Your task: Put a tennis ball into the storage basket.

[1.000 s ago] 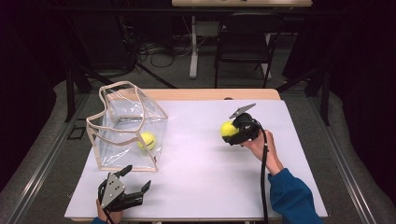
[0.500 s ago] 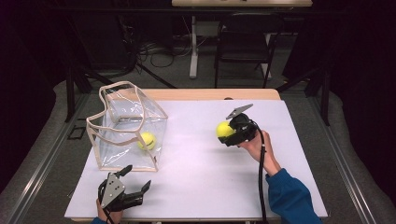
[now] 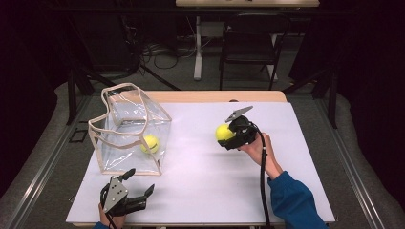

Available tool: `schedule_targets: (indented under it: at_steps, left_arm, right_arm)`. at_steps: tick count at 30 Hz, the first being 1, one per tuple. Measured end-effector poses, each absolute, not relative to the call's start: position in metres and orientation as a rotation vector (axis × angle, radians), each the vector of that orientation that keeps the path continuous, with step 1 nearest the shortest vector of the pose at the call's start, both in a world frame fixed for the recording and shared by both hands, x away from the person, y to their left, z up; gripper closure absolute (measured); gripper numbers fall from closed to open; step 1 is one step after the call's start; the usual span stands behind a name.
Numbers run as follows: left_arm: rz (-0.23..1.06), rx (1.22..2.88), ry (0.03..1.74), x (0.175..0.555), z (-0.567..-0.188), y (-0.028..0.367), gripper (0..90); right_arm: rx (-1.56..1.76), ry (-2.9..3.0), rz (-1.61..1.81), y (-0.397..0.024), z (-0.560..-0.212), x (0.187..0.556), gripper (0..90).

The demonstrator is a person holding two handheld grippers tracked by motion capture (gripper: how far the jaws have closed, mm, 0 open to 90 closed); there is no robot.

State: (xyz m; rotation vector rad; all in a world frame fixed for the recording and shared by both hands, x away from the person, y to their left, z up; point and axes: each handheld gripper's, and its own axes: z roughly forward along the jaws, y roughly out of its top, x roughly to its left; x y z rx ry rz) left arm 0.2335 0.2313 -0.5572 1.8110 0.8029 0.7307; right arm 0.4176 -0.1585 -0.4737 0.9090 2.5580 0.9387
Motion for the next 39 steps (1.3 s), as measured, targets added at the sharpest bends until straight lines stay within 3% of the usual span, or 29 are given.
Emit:
schedule_targets:
  at_steps: [39]
  left_arm:
    - [0.727, 1.813, 0.797, 0.234, -0.558, 0.230, 16.2]
  right_arm:
    - [0.745, 2.562, 1.048, -0.111, -0.456, 0.413, 26.6]
